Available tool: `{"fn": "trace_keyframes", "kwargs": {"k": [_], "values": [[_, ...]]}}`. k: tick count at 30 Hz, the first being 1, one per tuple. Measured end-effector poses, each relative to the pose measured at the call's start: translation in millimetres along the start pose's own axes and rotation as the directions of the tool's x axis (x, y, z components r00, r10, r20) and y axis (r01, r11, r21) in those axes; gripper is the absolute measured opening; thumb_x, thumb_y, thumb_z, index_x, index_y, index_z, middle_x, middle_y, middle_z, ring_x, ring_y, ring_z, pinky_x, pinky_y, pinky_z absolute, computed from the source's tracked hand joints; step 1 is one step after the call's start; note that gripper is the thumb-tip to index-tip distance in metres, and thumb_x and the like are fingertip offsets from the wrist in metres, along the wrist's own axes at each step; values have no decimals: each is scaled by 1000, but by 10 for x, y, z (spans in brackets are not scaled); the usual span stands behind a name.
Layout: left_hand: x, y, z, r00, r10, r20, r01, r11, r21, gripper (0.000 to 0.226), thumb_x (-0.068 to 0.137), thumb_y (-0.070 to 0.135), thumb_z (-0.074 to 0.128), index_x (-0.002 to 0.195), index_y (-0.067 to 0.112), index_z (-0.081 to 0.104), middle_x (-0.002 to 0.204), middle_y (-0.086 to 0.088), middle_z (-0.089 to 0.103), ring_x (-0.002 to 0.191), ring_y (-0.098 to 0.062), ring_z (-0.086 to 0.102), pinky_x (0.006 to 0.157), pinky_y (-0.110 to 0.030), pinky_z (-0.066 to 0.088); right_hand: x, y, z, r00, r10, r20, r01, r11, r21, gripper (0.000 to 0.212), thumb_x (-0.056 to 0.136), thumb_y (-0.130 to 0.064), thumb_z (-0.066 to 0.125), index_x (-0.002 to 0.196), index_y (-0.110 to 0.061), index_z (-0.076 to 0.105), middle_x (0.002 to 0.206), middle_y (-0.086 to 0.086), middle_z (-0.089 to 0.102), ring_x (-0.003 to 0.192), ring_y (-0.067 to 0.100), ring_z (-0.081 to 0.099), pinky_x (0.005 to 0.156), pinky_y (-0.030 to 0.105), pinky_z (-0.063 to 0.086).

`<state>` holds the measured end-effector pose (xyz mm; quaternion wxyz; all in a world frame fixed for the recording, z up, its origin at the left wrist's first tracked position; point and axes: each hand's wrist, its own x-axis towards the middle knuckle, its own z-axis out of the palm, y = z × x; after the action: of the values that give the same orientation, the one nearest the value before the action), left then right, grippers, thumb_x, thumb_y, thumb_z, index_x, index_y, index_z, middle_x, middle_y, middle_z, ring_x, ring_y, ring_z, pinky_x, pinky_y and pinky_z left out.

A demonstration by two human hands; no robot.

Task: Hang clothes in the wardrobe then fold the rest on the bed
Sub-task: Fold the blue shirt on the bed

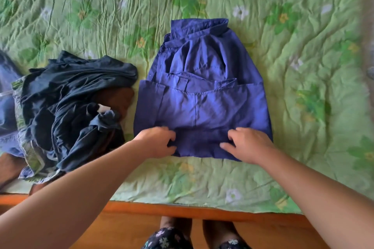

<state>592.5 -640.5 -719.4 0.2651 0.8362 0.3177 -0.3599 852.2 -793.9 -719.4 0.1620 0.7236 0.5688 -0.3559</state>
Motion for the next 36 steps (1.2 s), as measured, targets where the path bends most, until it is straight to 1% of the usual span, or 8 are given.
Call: {"fn": "trace_keyframes", "kwargs": {"k": [4, 7, 10, 16, 21, 30, 33, 36], "values": [[329, -7, -405, 903, 20, -430, -10, 1000, 26, 58, 89, 45, 63, 142, 27, 48, 137, -5, 47, 129, -31, 43, 99, -47, 42, 376, -25, -341, 896, -57, -441, 56, 998, -15, 39, 92, -42, 67, 120, -15, 61, 123, 10, 54, 120, 34, 50, 91, 50, 48], [635, -92, -723, 910, -52, -410, 75, 996, 39, 92, 86, 51, 68, 159, 31, 15, 163, -8, 16, 152, -30, 11, 116, -52, 24, 708, 19, -579, 928, -30, -371, 7, 998, -64, 80, 87, -41, 72, 155, -23, 33, 159, 14, 27, 150, 36, 17, 117, 60, 20], [813, -197, -864, 934, -40, -354, 75, 994, 85, 107, 81, 56, 73, 160, 30, 6, 155, -8, 32, 146, -31, 28, 112, -51, 30, 908, 95, -648, 960, 26, -278, -60, 992, -115, 93, 86, -51, 71, 157, -25, 18, 151, 9, 39, 149, 32, 21, 119, 64, 8], [703, -326, -817, 908, -41, -417, 99, 988, 118, 70, 83, 47, 73, 138, 21, 38, 123, -5, 55, 113, -30, 60, 93, -45, 39, 788, 188, -519, 910, -73, -407, 21, 991, -132, 24, 88, -32, 74, 94, -13, 60, 85, 10, 69, 92, 35, 65, 87, 47, 39], [516, -465, -668, 858, -32, -513, 43, 999, 11, 54, 85, 33, 70, 135, 24, 50, 115, -1, 60, 105, -31, 58, 89, -45, 38, 650, 214, -422, 869, -165, -467, 161, 986, -48, 26, 89, -24, 76, 77, -10, 57, 62, 10, 61, 62, 37, 63, 59, 44, 42], [530, -667, -1376, 698, 35, -715, -82, 996, -32, 37, 83, 11, 70, 120, 11, 68, 106, -13, 71, 97, -40, 61, 84, -51, 47, 852, 280, -1215, 635, -213, -743, 301, 953, -16, 29, 91, -24, 49, 86, -1, 66, 67, 15, 63, 62, 39, 63, 61, 48, 48], [733, -753, -1953, 590, 14, -807, -96, 994, -53, 36, 85, 18, 57, 119, 11, 67, 108, -14, 71, 100, -41, 59, 88, -52, 46, 1136, 331, -1712, 568, -209, -796, 249, 966, -76, 29, 93, -28, 51, 93, -2, 66, 77, 18, 66, 73, 41, 65, 68, 48, 45], [989, -755, -2269, 514, -102, -852, 32, 995, -99, 49, 89, 25, 56, 137, 22, 51, 130, -9, 62, 123, -36, 48, 100, -53, 38, 1457, 335, -1959, 624, -82, -777, 29, 996, -82, 48, 93, -42, 52, 124, -6, 55, 108, 24, 62, 101, 43, 58, 83, 54, 44]]}}
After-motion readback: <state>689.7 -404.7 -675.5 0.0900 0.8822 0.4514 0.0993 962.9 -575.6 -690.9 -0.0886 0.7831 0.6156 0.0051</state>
